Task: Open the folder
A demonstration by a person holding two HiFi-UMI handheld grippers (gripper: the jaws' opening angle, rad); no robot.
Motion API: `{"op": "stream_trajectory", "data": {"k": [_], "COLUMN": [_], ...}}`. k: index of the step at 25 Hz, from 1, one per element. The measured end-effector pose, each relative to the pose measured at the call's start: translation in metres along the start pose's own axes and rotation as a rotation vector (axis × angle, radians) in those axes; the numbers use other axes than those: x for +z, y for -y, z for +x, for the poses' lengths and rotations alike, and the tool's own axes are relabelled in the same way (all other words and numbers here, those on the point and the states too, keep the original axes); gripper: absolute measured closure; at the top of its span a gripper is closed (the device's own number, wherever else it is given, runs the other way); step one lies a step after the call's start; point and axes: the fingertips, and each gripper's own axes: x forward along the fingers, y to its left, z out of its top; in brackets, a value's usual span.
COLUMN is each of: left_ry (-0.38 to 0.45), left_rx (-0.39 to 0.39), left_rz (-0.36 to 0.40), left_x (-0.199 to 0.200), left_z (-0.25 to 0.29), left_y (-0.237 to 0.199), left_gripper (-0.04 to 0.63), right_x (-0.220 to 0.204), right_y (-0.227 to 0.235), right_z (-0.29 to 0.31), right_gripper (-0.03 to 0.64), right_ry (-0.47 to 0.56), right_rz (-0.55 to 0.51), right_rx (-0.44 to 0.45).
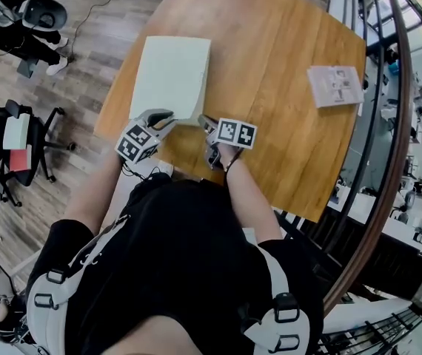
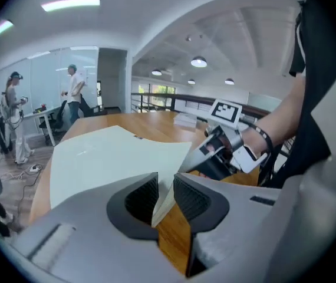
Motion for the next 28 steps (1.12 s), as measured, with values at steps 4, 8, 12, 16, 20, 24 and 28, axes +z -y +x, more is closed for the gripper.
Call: {"op": "stream_trajectory", "data": {"k": [4, 8, 12, 16, 20, 24, 28], "left_ry": [0.197, 0.369, 0.483, 0.529, 0.502, 0.433, 0.398], "left_rx": [0.041, 0.118, 0.242, 0.406, 0.646, 0.813, 0.865], "left_rz": [-0.136, -0.264, -0.389, -0.450, -0.539, -0.666, -0.794], "left_x": [0.034, 0.049, 0.038, 0.012, -0.033, -0.093, -0.137], "left_z": [-0.034, -0.086, -0.141, -0.187, -0.224, -0.242, -0.243], "left_y": [-0.018, -0.043, -0.076, -0.112, -0.154, -0.185, -0.209], "left_gripper": [0.526, 0.539, 0.549, 0.571, 0.589, 0.591, 0.589], "right_x": [0.001, 0.001, 0.000, 0.000, 0.000, -0.004, -0.003], "right_y": [0.001, 0.003, 0.002, 0.003, 0.006, 0.004, 0.005], "right_z": [-0.002, -0.004, -0.003, -0.004, -0.007, -0.005, -0.006], "right_gripper": [0.565, 0.572, 0.577, 0.580, 0.580, 0.583, 0.584], "right_ry": [0.003, 0.012, 0.016, 0.031, 0.054, 0.047, 0.043], "right_rz": [-0.006, -0.003, -0.018, -0.022, -0.027, -0.075, -0.100], "right_rx": [-0.015, -0.018, -0.043, -0.064, -0.101, -0.154, -0.190]}}
